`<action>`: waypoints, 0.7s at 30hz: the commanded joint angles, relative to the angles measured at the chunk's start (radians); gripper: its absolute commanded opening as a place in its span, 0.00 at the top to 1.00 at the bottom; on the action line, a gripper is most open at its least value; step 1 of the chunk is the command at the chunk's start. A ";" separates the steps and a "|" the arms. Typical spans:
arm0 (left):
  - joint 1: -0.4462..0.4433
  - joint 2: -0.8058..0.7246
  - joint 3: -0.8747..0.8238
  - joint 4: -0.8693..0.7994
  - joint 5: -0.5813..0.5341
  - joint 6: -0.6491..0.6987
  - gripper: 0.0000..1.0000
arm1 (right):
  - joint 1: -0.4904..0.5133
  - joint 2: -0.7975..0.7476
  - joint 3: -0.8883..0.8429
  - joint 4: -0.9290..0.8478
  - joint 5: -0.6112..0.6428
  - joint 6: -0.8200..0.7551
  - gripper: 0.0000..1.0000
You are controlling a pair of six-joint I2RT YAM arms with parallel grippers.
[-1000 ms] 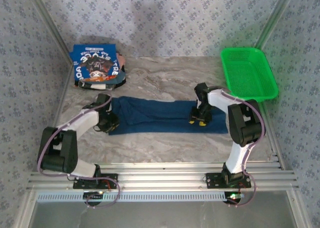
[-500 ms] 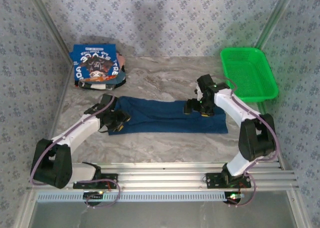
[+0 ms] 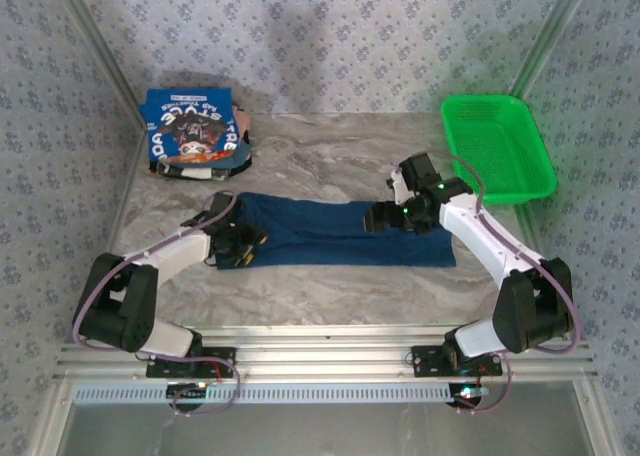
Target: Fold and stack the t-shirts
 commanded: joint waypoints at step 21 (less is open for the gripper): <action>-0.008 0.052 0.057 0.034 0.038 -0.005 0.67 | 0.005 -0.042 -0.059 0.025 -0.004 0.015 0.09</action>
